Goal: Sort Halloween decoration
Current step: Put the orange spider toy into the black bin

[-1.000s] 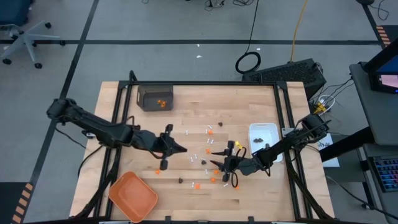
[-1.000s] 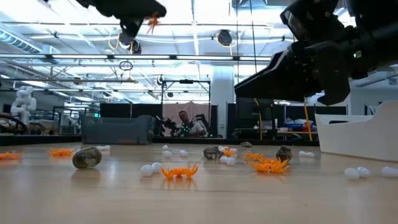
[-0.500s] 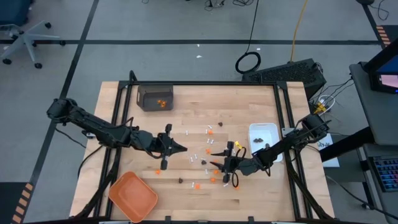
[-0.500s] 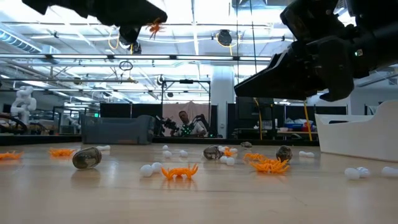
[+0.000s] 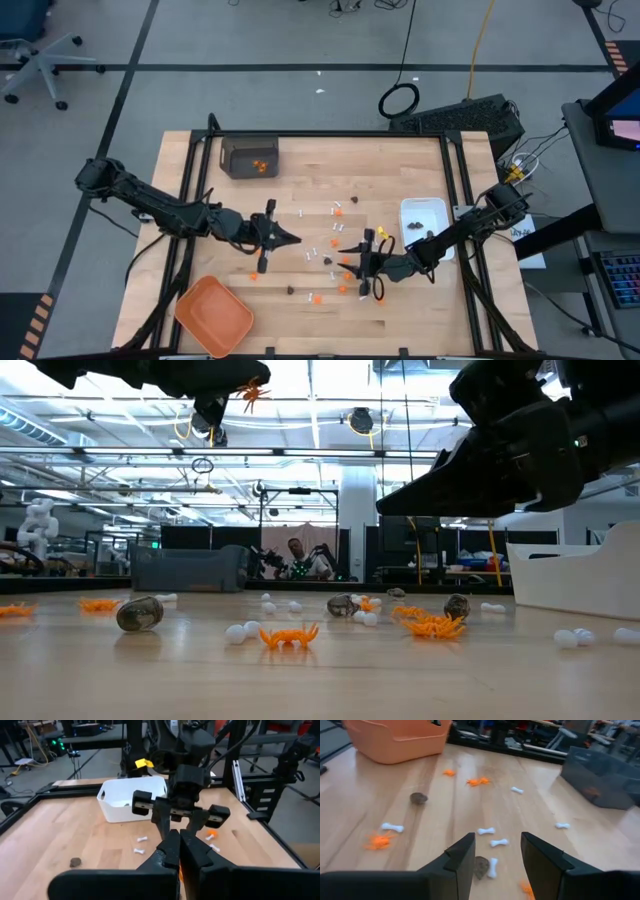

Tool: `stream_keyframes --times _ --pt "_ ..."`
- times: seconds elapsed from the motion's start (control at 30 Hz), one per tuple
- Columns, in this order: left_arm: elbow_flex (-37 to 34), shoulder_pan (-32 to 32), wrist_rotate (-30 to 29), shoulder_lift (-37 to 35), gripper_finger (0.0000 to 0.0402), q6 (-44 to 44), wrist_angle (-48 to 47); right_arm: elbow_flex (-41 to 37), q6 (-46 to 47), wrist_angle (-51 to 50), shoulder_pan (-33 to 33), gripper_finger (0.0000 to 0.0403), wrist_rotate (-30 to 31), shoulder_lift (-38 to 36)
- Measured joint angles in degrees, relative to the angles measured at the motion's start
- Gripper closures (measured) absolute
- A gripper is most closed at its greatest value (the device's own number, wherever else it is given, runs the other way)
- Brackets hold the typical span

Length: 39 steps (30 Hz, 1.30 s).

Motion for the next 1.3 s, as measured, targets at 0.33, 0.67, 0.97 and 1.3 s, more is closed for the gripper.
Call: stream_keyframes --times 0.33,0.67,0.97,1.3 --pt "0.0 0.0 0.2 0.0 0.0402 13.7 -0.2 0.0 -0.1 0.0 0.0 0.026 -1.7 0.0" --pt "0.0 0.0 0.2 0.0 0.0402 33.6 -0.2 0.0 -2.2 0.0 -0.3 0.026 -1.7 0.0" --pt "0.0 -0.1 0.2 0.0 0.0402 52.3 -0.2 0.0 -2.7 0.0 -1.4 0.026 -1.7 0.0" --pt "0.0 -0.1 0.2 0.0 0.0401 52.5 -0.2 0.0 -3.9 0.0 -1.8 0.026 -1.7 0.0"
